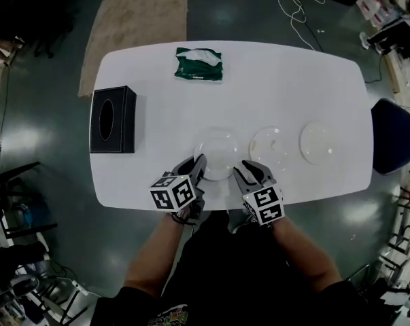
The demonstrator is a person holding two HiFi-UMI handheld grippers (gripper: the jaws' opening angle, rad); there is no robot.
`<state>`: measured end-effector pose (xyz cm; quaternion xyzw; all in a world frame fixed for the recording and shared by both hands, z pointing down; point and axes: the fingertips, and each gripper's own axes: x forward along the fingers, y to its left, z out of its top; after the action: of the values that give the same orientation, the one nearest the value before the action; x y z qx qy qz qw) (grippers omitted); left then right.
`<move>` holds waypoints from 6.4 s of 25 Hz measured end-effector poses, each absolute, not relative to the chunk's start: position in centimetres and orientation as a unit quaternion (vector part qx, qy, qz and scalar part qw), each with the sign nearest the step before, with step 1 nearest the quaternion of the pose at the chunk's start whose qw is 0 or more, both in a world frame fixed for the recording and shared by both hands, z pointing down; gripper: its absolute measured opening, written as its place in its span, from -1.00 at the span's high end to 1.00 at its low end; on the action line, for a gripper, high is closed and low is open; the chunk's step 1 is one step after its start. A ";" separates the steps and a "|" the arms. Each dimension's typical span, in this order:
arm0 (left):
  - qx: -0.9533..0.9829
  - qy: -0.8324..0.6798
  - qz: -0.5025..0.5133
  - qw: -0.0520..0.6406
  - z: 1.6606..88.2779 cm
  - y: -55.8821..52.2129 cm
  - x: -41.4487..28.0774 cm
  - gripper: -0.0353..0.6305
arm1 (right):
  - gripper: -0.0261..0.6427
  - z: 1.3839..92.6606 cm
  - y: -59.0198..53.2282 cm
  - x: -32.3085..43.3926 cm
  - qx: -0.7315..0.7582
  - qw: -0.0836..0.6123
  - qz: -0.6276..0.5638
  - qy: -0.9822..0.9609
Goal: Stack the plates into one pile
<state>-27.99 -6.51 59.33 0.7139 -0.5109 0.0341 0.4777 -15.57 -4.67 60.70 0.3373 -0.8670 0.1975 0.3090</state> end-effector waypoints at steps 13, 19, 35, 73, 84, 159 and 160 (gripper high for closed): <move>0.737 -0.485 -0.017 0.470 55.1 -8.3 -26.4 0.80 | 0.52 56.8 -6.2 -10.7 0.414 0.272 0.186 -0.849; 0.755 -0.458 -0.014 0.469 54.1 -8.9 -22.7 0.80 | 0.52 55.4 -6.2 -7.3 0.447 0.261 0.184 -0.836; 0.750 -0.446 0.016 0.489 56.1 -9.3 -14.2 0.79 | 0.55 54.9 -7.3 2.4 0.481 0.251 0.193 -0.818; 0.719 -0.556 0.263 0.324 59.6 -10.5 -9.9 0.44 | 0.57 56.1 -12.5 11.4 0.440 0.250 0.206 -0.837; 0.769 -0.521 0.274 0.250 57.1 -10.6 -1.6 0.43 | 0.55 56.4 -13.2 15.1 0.436 0.244 0.207 -0.841; 0.761 -0.554 0.260 0.216 56.0 -7.1 1.2 0.82 | 0.83 55.2 -15.4 14.3 0.354 0.077 0.474 -0.802; 0.761 -0.555 0.258 0.215 55.8 -6.8 0.6 0.83 | 0.83 55.1 -15.2 13.6 0.353 0.075 0.475 -0.803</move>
<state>0.58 -6.75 55.80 0.7606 -0.5554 0.2580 0.2154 13.62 -15.17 55.07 0.3525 -0.8028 0.4749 0.0752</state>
